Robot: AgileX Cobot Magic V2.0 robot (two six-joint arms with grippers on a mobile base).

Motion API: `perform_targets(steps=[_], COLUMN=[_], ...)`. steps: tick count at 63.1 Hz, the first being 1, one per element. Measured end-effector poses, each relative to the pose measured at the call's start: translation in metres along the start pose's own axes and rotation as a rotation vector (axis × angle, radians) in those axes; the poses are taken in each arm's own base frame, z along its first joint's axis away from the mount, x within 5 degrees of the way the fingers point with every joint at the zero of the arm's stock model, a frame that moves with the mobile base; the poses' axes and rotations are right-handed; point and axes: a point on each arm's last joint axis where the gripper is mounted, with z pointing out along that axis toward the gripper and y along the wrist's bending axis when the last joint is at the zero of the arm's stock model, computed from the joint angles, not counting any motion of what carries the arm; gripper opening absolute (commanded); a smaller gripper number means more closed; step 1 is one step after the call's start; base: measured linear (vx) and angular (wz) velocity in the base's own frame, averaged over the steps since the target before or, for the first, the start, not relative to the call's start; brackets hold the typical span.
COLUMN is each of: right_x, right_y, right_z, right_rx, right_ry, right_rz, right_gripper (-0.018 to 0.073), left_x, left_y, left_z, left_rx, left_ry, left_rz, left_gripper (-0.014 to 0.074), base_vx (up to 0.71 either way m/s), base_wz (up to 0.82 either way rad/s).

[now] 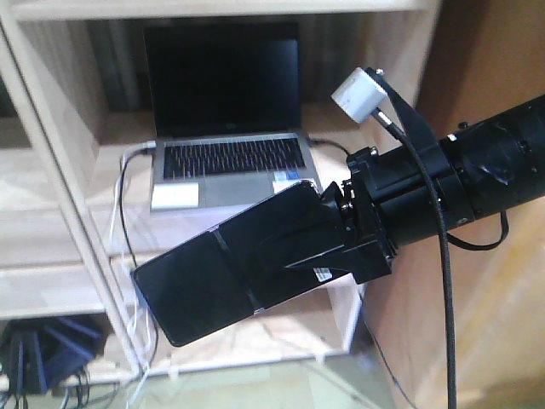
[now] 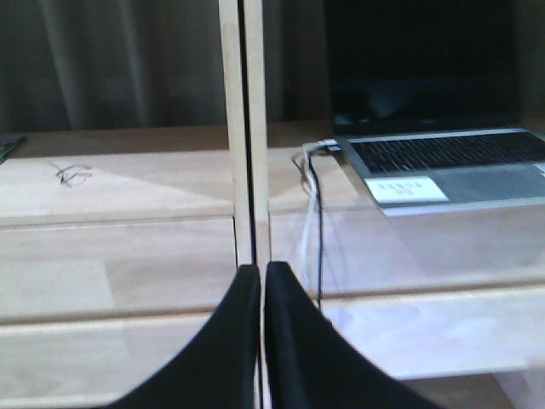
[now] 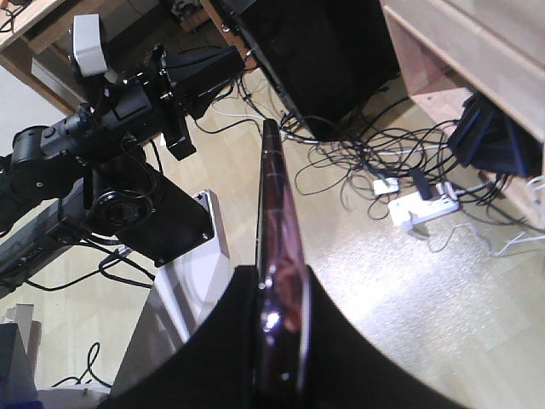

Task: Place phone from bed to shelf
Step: 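Approach the shelf above the laptop with the held phone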

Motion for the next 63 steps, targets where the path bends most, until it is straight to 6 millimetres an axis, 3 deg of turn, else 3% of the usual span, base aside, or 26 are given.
perform_targets(steps=[63], right_x=[0.0], right_y=[-0.0001], right_z=[0.0], right_rx=[0.001], right_ry=[-0.001], right_rz=[0.0], right_gripper=[-0.0002], left_x=[0.0], left_y=[0.0], left_z=[0.0], left_rx=[0.0], left_ry=[0.0], left_rz=[0.0], left_gripper=[0.0001], base_vx=[0.24], base_wz=[0.08])
